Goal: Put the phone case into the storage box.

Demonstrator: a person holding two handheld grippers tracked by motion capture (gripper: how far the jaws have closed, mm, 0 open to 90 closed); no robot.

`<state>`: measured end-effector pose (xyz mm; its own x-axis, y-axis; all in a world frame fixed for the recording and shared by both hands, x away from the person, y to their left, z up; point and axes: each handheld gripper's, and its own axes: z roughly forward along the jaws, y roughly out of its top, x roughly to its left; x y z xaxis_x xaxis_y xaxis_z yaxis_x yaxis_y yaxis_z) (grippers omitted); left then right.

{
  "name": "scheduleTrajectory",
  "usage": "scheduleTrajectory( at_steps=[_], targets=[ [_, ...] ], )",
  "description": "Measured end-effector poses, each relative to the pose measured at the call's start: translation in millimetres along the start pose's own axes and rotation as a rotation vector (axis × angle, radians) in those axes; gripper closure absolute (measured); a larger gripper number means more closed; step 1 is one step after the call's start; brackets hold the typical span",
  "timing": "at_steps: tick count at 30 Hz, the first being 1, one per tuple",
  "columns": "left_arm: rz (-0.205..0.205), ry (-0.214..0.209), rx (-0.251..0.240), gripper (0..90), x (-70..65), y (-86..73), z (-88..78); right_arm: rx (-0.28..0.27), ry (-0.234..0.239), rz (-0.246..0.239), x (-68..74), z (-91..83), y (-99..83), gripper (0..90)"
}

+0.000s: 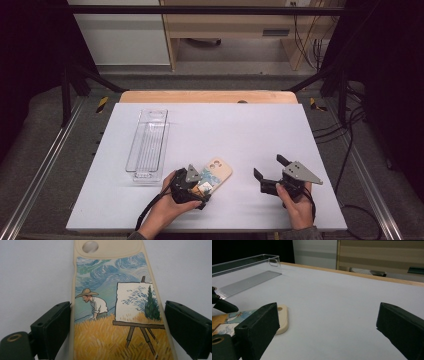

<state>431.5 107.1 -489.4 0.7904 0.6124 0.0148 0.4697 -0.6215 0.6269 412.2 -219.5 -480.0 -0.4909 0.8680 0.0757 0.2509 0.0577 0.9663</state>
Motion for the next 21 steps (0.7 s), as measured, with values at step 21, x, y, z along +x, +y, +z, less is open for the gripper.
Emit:
scheduleTrajectory(
  at_steps=[21],
  targets=[
    [-0.016,-0.016,-0.108,11.4,9.0,1.2,-4.4,0.007,-0.003,0.015,1.2,1.5,-0.7,5.0]
  ],
)
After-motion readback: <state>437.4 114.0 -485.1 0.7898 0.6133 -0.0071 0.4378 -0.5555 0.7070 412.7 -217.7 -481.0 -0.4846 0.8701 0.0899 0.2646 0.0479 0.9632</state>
